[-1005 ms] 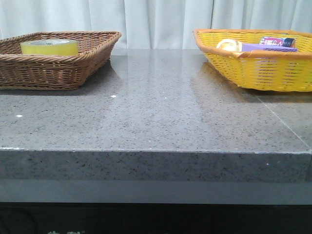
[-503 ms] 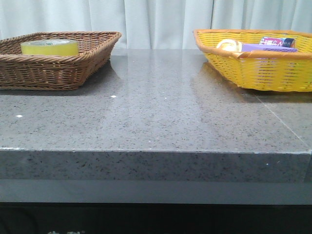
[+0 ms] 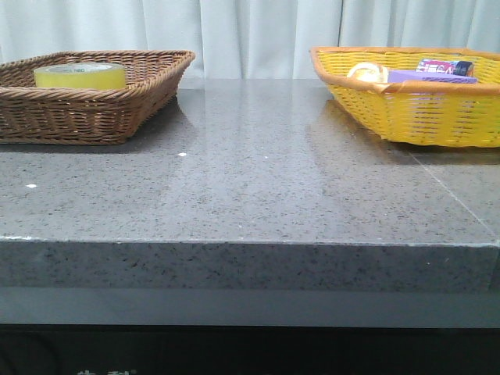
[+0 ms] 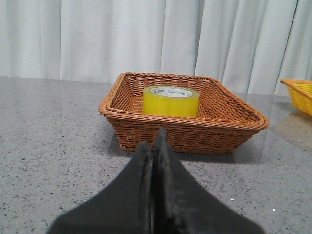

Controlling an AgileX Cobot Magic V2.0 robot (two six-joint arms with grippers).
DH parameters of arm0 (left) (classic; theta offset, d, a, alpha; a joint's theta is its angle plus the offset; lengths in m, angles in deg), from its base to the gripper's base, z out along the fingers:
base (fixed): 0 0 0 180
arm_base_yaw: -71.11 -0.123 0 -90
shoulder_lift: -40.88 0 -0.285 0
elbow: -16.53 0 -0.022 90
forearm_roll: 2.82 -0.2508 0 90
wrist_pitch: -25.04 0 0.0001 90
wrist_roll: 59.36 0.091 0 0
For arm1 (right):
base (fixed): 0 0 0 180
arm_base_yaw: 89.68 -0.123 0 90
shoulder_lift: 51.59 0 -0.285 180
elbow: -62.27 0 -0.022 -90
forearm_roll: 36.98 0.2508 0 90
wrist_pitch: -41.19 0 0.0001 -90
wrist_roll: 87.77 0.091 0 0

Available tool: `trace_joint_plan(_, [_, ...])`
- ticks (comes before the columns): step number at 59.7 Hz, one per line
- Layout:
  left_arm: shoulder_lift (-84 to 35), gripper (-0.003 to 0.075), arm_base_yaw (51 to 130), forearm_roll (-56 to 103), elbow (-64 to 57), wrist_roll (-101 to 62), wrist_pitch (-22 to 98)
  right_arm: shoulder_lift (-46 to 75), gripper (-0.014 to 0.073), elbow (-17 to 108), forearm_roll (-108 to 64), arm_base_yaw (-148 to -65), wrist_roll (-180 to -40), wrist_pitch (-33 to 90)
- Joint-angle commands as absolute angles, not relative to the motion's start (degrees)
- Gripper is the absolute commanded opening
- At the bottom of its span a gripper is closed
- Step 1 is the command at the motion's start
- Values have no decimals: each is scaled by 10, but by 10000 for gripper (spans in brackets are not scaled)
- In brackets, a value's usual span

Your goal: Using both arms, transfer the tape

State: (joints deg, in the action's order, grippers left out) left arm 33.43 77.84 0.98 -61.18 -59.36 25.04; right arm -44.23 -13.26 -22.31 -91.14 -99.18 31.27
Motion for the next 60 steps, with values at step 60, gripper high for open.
trace_joint_plan(60, [344, -20, 779, 12, -635, -597, 204, -460, -68, -150, -337, -915, -872, 516])
